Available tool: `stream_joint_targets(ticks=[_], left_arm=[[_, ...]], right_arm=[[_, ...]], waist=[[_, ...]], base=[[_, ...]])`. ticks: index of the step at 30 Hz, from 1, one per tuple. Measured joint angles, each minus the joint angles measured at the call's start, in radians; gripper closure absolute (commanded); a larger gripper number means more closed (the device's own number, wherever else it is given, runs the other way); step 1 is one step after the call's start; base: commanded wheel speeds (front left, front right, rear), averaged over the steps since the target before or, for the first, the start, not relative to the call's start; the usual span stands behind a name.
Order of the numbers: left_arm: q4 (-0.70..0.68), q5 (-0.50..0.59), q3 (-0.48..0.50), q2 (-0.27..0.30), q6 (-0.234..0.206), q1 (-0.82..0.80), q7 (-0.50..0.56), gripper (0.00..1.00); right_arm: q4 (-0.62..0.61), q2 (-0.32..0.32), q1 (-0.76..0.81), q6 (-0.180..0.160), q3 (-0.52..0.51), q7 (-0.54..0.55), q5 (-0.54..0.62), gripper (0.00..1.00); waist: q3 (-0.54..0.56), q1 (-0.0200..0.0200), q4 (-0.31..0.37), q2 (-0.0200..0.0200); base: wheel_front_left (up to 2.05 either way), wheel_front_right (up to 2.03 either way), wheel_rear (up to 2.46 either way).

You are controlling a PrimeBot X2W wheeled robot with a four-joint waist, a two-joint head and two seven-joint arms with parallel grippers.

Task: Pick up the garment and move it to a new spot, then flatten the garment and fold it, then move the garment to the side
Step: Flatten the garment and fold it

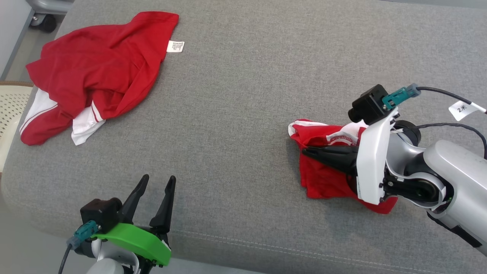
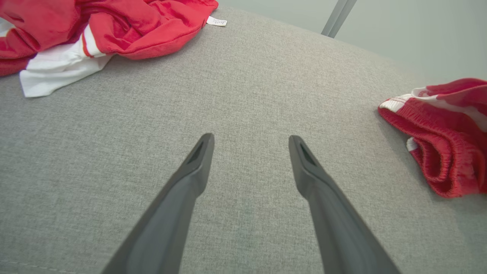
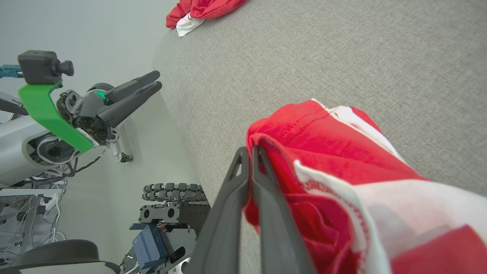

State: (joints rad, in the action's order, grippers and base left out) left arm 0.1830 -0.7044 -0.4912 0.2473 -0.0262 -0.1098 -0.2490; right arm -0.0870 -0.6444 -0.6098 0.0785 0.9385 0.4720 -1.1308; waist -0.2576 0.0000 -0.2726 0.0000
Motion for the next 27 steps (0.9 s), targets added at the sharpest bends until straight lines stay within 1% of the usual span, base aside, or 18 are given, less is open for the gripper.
stream_joint_targets(ticks=[2, 3, 4, 5, 8, 9, 10, 11, 13, 14, 15, 16, 22, 27], left_arm=[[0.003, 0.000, 0.003, 0.000, 0.001, -0.005, 0.000, 0.00], [0.004, 0.000, 0.004, -0.001, 0.001, -0.006, 0.000, 0.00], [0.006, 0.000, 0.005, -0.002, 0.001, -0.007, 0.000, 0.00], [0.007, 0.000, 0.005, -0.004, 0.002, -0.007, 0.000, 0.00], [0.013, 0.000, 0.005, -0.010, 0.010, -0.010, 0.000, 0.00], [0.015, 0.000, 0.005, -0.011, 0.010, -0.012, 0.000, 0.00], [0.018, 0.000, 0.006, -0.012, 0.010, -0.014, 0.000, 0.00], [0.021, 0.002, 0.007, -0.013, 0.013, -0.015, 0.000, 0.00], [0.031, 0.007, 0.006, -0.017, 0.017, -0.018, 0.000, 0.00], [0.031, 0.007, 0.007, -0.019, 0.017, -0.018, 0.000, 0.00], [0.032, 0.007, 0.007, -0.020, 0.017, -0.018, 0.000, 0.00], [0.033, 0.007, 0.008, -0.021, 0.017, -0.018, 0.000, 0.00], [0.043, 0.007, 0.015, -0.028, 0.024, -0.018, 0.000, 0.00], [0.052, 0.007, 0.023, -0.034, 0.026, -0.018, 0.000, 0.00]], right_arm=[[0.004, 0.006, -0.004, -0.001, 0.004, 0.007, 0.005, 0.99], [0.006, 0.010, -0.007, -0.001, 0.006, 0.010, 0.007, 0.93], [0.008, 0.012, -0.010, -0.001, 0.009, 0.016, 0.008, 0.91], [0.011, 0.014, -0.015, -0.001, 0.014, 0.020, 0.014, 0.91], [0.016, 0.019, -0.026, -0.001, 0.024, 0.034, 0.025, 0.93], [0.019, 0.021, -0.028, -0.001, 0.028, 0.039, 0.026, 0.91], [0.021, 0.025, -0.028, -0.001, 0.032, 0.041, 0.026, 0.86], [0.023, 0.029, -0.028, -0.001, 0.038, 0.048, 0.027, 0.78], [0.031, 0.038, -0.028, 0.000, 0.051, 0.053, 0.028, 0.66], [0.030, 0.042, -0.029, 0.000, 0.058, 0.062, 0.028, 0.57], [0.030, 0.048, -0.029, 0.001, 0.063, 0.067, 0.030, 0.05], [0.030, 0.054, -0.030, 0.001, 0.065, 0.067, 0.034, 0.00], [0.030, 0.094, -0.055, 0.001, 0.047, 0.043, 0.041, 0.00], [0.025, 0.096, -0.075, 0.003, 0.031, 0.023, 0.050, 0.00]], waist=[[0.000, 0.0000, -0.001, 0.0000], [0.000, 0.0000, -0.001, 0.0000], [0.000, 0.0000, -0.001, 0.0000], [0.001, 0.0000, 0.000, 0.0000], [0.002, 0.0000, 0.000, 0.0000], [0.003, 0.0000, 0.000, 0.0000], [0.003, 0.0000, 0.000, 0.0000], [0.004, 0.0000, 0.000, 0.0000], [0.008, 0.0000, -0.001, 0.0000], [0.010, 0.0000, -0.002, 0.0000], [0.011, 0.0000, -0.003, 0.0000], [0.012, 0.0000, -0.003, 0.0000], [0.020, 0.0000, -0.006, 0.0000], [0.030, 0.0000, -0.007, 0.0000]], base=[[0.00, 0.00, 0.00], [0.00, 0.00, 0.00], [0.00, 0.00, 0.00], [0.00, 0.00, 0.00], [0.00, 0.00, 0.00], [0.00, 0.00, 0.00], [0.00, 0.00, 0.00], [0.00, 0.00, 0.00], [0.00, 0.00, 0.00], [0.00, 0.00, 0.00], [0.00, 0.00, 0.00], [0.00, 0.00, 0.00], [0.00, 0.00, 0.00], [0.00, 0.00, 0.00]])
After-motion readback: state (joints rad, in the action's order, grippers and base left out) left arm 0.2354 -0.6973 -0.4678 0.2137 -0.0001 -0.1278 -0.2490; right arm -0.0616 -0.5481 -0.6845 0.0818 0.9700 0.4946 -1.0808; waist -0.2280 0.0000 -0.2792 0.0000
